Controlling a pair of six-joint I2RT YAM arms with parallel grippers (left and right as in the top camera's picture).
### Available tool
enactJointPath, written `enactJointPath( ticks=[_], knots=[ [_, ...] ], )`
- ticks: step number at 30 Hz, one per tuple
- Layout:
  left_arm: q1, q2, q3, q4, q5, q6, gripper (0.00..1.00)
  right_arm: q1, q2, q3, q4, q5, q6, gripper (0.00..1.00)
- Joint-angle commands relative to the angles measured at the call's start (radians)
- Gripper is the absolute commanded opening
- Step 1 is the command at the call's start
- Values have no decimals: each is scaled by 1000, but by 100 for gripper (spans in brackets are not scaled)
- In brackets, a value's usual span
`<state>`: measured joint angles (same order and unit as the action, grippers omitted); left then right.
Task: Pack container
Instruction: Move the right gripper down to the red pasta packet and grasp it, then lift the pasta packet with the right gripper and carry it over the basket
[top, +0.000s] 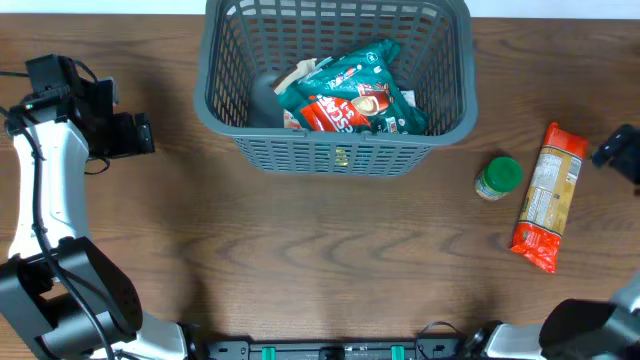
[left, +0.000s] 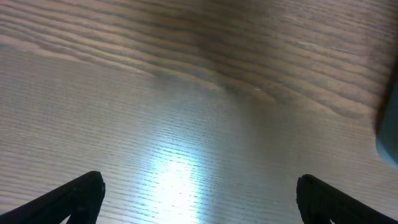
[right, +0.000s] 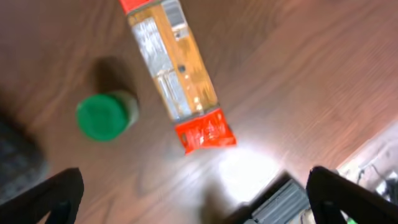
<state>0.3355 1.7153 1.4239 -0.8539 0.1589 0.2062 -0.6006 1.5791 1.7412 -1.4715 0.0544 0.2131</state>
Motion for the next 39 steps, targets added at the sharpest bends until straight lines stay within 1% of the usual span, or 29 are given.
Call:
enactJointPath(
  ticks=[1, 4, 9, 15, 27, 34, 38, 39],
  knots=[
    [-2, 3, 5, -1, 14, 5, 98, -13, 21, -133, 103, -56, -86, 99],
    [-2, 3, 5, -1, 14, 5, 99, -13, 33, -234, 240, -74, -136, 99],
    [-2, 3, 5, -1, 14, 5, 99, -11, 56, -327, 403, -74, -183, 99],
    [-2, 3, 5, -2, 14, 6, 99, -11, 95, -419, 539, -74, -196, 99],
    [-2, 3, 5, -5, 14, 5, 99, -7, 278, -543, 715, -86, -195, 99],
    [-2, 3, 5, -9, 14, 5, 99, -6, 380, -560, 787, -90, -195, 99],
    [-2, 3, 5, -20, 14, 5, 99, -6, 413, -560, 798, -90, -195, 99],
    [-2, 3, 5, -21, 14, 5, 99, -7, 416, -560, 800, -89, -193, 98]
  ],
)
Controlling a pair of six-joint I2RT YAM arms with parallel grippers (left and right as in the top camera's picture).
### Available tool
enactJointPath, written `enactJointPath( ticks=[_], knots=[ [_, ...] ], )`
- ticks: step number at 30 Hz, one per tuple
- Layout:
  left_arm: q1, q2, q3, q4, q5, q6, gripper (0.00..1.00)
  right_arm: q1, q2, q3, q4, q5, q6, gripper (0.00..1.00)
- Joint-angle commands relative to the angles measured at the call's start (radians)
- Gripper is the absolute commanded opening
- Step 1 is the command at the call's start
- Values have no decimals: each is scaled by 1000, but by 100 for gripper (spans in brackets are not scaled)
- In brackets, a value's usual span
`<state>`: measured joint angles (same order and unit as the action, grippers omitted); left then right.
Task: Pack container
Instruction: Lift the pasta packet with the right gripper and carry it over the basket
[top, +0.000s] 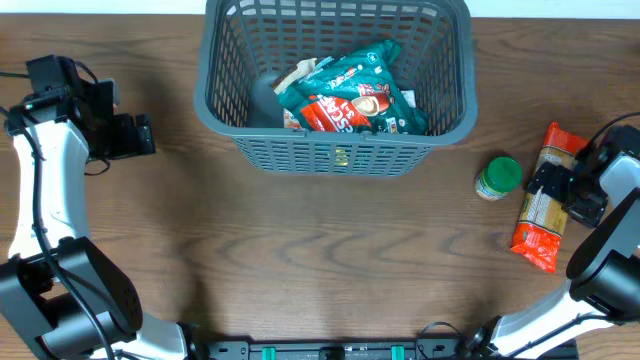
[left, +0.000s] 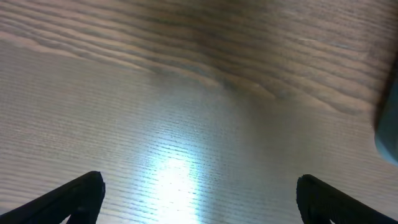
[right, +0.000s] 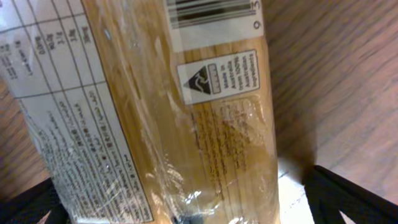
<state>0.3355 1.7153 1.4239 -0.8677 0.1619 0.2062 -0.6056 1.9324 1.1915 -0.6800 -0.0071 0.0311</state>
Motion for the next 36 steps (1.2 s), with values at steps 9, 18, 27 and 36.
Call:
enactJointPath(
  ticks=[9, 18, 27, 36],
  knots=[
    [-2, 3, 5, -6, 11, 5, 99, 0, 63, -9, 26, -80, -10, 25],
    [-2, 3, 5, -6, 11, 5, 99, 44, -33, 105, -61, -128, 35, 1],
    [-2, 3, 5, -6, 10, 6, 99, 148, -303, 389, -128, -116, 34, 1],
    [-2, 3, 5, -6, 10, 6, 99, 339, -406, 565, -168, -381, -402, 1]
  ],
)
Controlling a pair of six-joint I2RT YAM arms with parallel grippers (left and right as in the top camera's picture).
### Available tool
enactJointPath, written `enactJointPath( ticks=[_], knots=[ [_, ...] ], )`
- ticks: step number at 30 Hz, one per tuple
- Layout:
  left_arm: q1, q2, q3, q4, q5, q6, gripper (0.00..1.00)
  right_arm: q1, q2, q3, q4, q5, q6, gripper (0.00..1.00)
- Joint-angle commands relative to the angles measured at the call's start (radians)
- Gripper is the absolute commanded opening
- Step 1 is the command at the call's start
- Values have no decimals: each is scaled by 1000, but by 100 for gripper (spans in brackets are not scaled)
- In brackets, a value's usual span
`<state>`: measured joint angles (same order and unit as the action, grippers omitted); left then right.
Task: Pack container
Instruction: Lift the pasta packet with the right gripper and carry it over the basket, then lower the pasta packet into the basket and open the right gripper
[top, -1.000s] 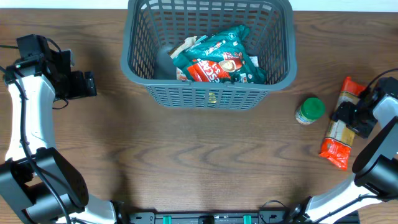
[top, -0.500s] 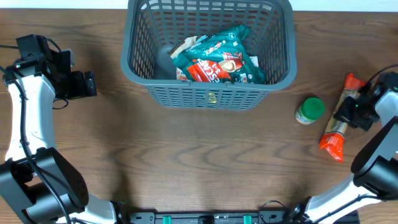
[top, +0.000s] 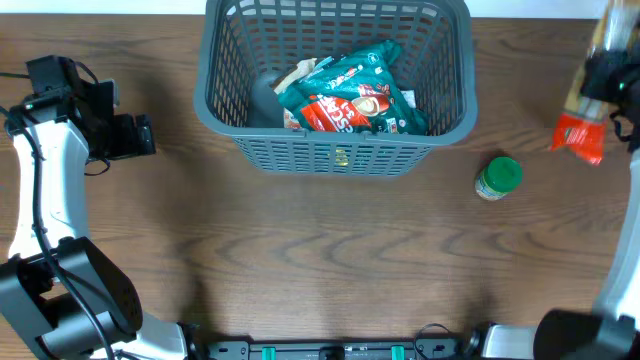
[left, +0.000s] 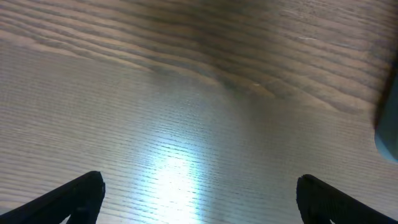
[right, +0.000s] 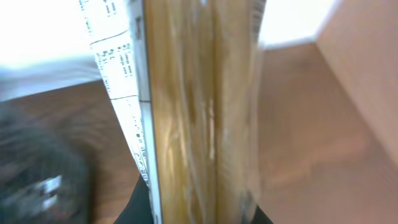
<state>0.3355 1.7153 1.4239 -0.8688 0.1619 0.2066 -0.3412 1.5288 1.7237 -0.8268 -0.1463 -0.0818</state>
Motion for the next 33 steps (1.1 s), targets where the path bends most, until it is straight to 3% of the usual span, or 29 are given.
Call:
enactJointPath(
  ticks=[1, 12, 20, 33],
  knots=[
    [-2, 3, 5, -5, 10, 6, 99, 106, -2, 49, -32, -311, -366, 1],
    [-2, 3, 5, -6, 10, 6, 99, 488, 32, 219, 69, -314, -575, 1],
    [-2, 3, 5, -8, 10, 5, 99, 717, 138, 245, 68, -313, -728, 1],
    [-2, 3, 5, -17, 11, 5, 99, 797, 368, 245, -41, -212, -728, 1]
  ],
)
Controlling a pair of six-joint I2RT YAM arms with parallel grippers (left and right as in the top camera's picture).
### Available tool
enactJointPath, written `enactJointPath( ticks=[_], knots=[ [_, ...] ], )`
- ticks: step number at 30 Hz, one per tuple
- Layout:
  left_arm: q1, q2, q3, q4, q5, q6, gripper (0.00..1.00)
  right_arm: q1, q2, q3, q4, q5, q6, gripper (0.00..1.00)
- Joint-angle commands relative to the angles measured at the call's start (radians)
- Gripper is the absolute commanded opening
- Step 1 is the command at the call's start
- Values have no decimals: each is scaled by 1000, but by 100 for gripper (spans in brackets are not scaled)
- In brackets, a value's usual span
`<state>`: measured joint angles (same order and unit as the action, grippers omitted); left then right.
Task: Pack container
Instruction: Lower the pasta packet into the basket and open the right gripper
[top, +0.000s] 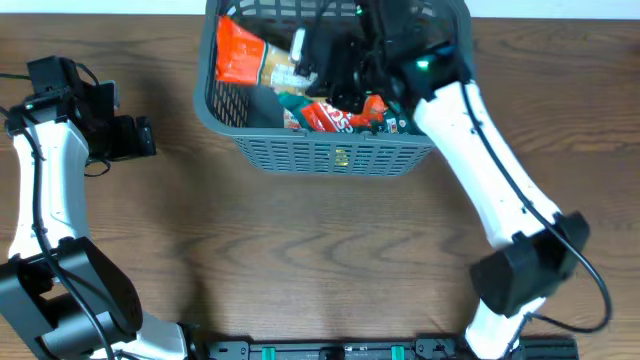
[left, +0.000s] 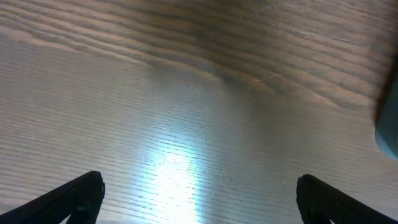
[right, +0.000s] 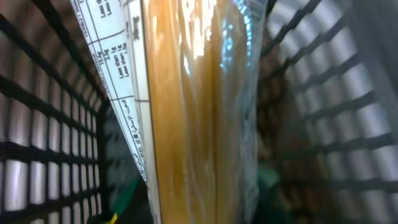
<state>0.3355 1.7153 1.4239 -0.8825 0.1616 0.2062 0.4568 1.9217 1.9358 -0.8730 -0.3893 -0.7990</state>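
Note:
The grey mesh basket (top: 335, 152) stands at the table's far middle, with green and red snack bags (top: 343, 116) in it. My right gripper (top: 318, 62) is over the basket's left half, shut on a long orange packet of pasta with red ends (top: 250, 58). That packet reaches toward the basket's left wall. It fills the right wrist view (right: 199, 112), with the basket's mesh all round it. My left gripper (left: 199, 200) stands open over bare wood at the left, with nothing between its fingers (left: 78, 194). The green-lidded jar is hidden under the right arm.
The basket's corner (left: 388, 121) shows at the right edge of the left wrist view. My right arm (top: 490, 170) stretches across the table from the front right to the basket. My left arm (top: 45, 190) runs along the left edge.
My right gripper has moved with the pasta packet from the air at the far right into the basket's left half. The jar is now covered by the arm. The left arm has not moved.
The pasta packet lay on the table at the right beside the green-lidded jar, my right gripper open near it. Then the gripper was down on the packet. Then it held the packet up at the far right, and now inside the basket. The left gripper stayed open throughout.

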Motion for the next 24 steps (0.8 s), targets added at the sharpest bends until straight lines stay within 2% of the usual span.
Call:
enactJointPath(
  ticks=[1, 13, 24],
  knots=[
    [-2, 3, 5, -3, 11, 6, 99, -3, -15, 32, -9, 55, -11, 1],
    [-2, 3, 5, -7, 11, 6, 99, -25, 69, 32, -206, 194, -31, 1],
    [-2, 3, 5, -9, 11, 6, 99, -25, 78, 32, -227, 221, -33, 8]
  ],
)
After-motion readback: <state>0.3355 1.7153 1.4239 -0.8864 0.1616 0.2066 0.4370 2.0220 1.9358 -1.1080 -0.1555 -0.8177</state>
